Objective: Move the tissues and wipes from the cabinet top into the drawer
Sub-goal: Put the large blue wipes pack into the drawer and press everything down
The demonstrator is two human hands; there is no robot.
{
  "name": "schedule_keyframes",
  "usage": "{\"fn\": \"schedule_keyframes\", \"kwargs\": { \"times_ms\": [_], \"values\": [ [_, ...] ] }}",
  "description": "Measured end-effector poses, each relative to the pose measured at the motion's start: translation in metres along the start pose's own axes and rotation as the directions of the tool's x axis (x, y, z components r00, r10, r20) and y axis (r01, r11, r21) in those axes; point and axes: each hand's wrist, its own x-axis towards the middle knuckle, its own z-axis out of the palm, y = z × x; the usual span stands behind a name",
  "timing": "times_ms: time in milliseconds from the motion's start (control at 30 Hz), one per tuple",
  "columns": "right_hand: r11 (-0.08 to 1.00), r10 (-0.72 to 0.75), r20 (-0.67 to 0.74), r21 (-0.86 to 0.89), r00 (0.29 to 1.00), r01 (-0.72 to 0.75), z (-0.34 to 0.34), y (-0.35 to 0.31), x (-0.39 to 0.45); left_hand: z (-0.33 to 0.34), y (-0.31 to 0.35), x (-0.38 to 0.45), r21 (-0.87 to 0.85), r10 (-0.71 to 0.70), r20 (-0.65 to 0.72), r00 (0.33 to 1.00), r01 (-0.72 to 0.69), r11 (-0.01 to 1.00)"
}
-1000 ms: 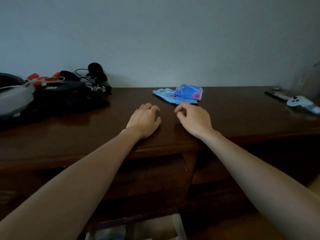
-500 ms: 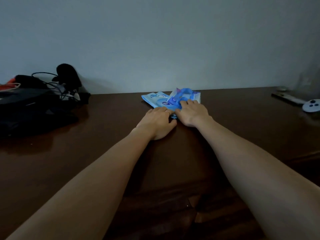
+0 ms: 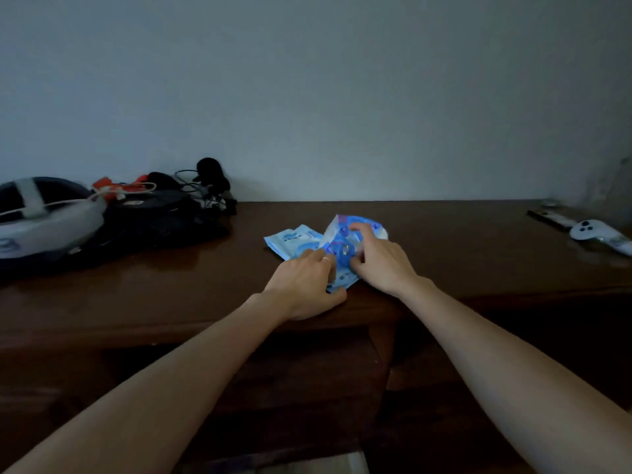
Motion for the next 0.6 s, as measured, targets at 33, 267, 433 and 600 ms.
{"fn": "schedule_keyframes", "kwargs": {
  "times_ms": [33, 267, 433, 600],
  "values": [
    [0.998, -0.015, -0.020, 0.066, 1.000, 0.016, -0.001, -0.006, -0.015, -0.007, -0.004, -0.021, 0.020, 0.001, 0.006, 1.000, -0.001, 1.000],
    [0.991, -0.107, -0.180, 0.066, 0.978, 0.120, 0.002, -0.036, -0.075, -0.041, -0.027, -0.125, 0.161, -0.038, -0.170, 0.985, 0.066, 0.985],
    [0.986, -0.149, -0.034, -0.080, 0.988, 0.146, 0.008, -0.045, -0.115, -0.037, -0.009, -0.197, -0.054, -0.132, -0.369, 0.920, 0.121, 0.991],
    [0.957, -0.181, -0.384, 0.144, 0.905, 0.253, 0.050, -0.076, -0.193, 0.007, 0.009, -0.293, -0.130, 0.024, -0.300, 0.954, -0.066, 0.989]
  ]
}}
